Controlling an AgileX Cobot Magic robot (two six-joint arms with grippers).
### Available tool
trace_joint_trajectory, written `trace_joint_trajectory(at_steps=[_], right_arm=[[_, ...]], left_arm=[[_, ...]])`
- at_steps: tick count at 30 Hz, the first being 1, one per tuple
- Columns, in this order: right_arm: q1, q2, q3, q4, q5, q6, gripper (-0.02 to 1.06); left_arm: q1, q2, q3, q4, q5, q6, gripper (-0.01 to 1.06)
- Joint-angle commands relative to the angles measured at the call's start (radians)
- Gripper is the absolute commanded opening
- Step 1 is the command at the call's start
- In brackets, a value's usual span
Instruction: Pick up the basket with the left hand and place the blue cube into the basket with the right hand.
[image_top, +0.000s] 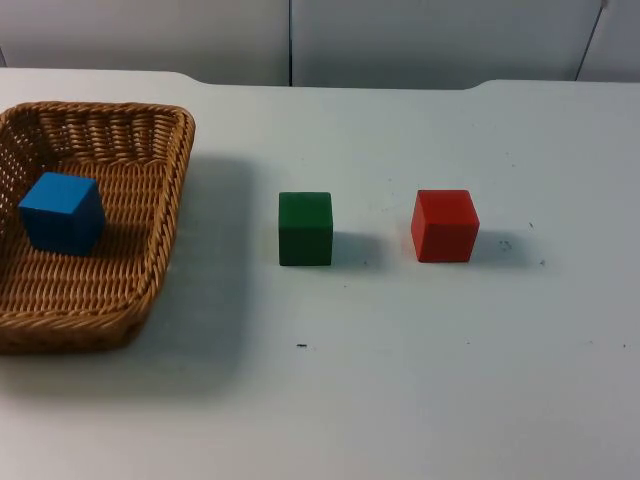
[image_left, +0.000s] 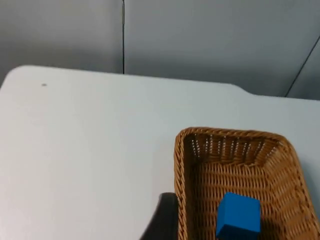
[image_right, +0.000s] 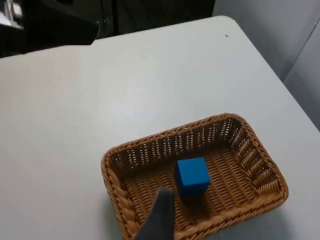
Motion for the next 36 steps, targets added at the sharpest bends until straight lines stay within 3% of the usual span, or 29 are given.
trace_joint_trajectory(at_steps=[1, 4, 7, 8, 13, 14, 16, 26, 32, 36], right_arm=[[-0.002, -0.057, 0.012, 0.02, 0.026, -0.018, 0.79], [-0.002, -0.112, 0.094, 0.02, -0.011, -0.03, 0.79], [-0.002, -0.235, 0.299, 0.02, -0.17, -0.065, 0.79], [-0.002, -0.235, 0.299, 0.02, -0.17, -0.065, 0.79], [-0.002, -0.436, 0.682, 0.058, -0.457, -0.095, 0.79], [-0.002, -0.436, 0.682, 0.058, -0.457, -0.095, 0.79], [-0.002, -0.516, 0.831, 0.082, -0.519, -0.108, 0.79], [-0.002, -0.741, 1.16, 0.095, -0.587, -0.108, 0.79], [-0.002, -0.893, 1.307, 0.103, -0.584, -0.097, 0.79], [-0.002, -0.963, 1.347, 0.103, -0.578, -0.078, 0.79]], left_arm=[[-0.007, -0.121, -0.007, 0.052, 0.057, -0.056, 0.77], [-0.007, -0.196, -0.007, 0.091, 0.092, -0.099, 0.77], [-0.024, -0.269, -0.007, 0.171, 0.166, -0.184, 0.77], [-0.024, -0.269, -0.007, 0.171, 0.166, -0.184, 0.77], [-0.081, -0.357, -0.007, 0.215, 0.227, -0.253, 0.77], [-0.081, -0.357, -0.007, 0.215, 0.227, -0.253, 0.77], [-0.128, -0.398, -0.007, 0.223, 0.238, -0.256, 0.77], [-0.247, -0.537, 0.031, 0.294, 0.275, -0.263, 0.77], [-0.247, -0.722, 0.195, 0.327, 0.318, -0.379, 0.77], [-0.247, -0.808, 0.211, 0.41, 0.388, -0.48, 0.77]])
